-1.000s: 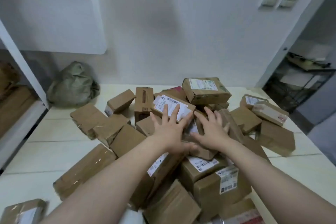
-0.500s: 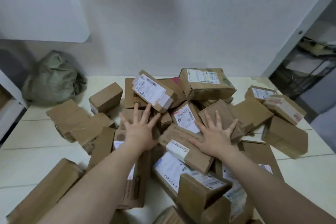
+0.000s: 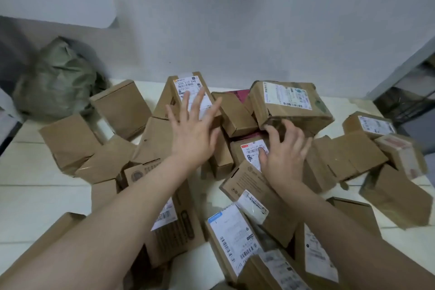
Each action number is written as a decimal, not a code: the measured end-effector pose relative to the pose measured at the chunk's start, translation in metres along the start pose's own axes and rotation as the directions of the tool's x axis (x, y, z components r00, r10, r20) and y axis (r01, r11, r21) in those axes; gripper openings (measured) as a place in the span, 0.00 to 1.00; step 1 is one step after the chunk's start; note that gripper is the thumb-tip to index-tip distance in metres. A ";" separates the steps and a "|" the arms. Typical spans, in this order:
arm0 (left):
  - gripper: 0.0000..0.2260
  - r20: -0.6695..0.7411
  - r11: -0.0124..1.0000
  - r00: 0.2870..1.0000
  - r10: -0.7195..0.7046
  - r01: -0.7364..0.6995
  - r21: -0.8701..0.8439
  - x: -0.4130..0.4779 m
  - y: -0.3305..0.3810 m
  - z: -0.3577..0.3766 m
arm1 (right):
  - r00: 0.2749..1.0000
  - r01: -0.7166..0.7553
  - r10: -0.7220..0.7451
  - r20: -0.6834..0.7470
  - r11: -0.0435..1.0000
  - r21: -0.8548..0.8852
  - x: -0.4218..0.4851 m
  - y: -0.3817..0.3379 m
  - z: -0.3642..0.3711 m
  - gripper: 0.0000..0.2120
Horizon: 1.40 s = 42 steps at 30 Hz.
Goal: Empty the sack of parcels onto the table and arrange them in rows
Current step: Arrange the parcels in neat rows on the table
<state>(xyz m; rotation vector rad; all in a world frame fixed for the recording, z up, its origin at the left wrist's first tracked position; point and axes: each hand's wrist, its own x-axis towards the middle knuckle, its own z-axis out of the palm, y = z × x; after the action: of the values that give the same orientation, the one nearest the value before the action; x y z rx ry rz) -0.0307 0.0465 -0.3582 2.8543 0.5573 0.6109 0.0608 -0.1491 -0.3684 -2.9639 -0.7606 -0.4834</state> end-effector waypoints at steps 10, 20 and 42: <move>0.28 0.456 0.863 0.888 -0.056 -0.186 0.470 0.042 -0.010 0.026 | 0.915 0.091 -0.013 0.404 0.981 -0.173 0.054 0.006 0.027 0.35; 0.29 0.390 0.921 0.918 -0.077 -0.084 0.380 -0.008 0.039 -0.023 | 0.888 0.120 -0.132 0.440 0.991 0.055 0.001 0.021 -0.013 0.33; 0.57 0.694 0.925 0.692 -0.197 -0.104 0.366 -0.271 0.161 -0.122 | 0.376 0.440 -0.560 0.738 0.809 0.389 -0.211 0.075 -0.121 0.59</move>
<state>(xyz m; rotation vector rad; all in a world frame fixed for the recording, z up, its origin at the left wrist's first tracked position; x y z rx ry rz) -0.2594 -0.1962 -0.3075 3.0496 0.6369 -0.7313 -0.1137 -0.3267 -0.3164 -2.6190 -1.7010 1.0932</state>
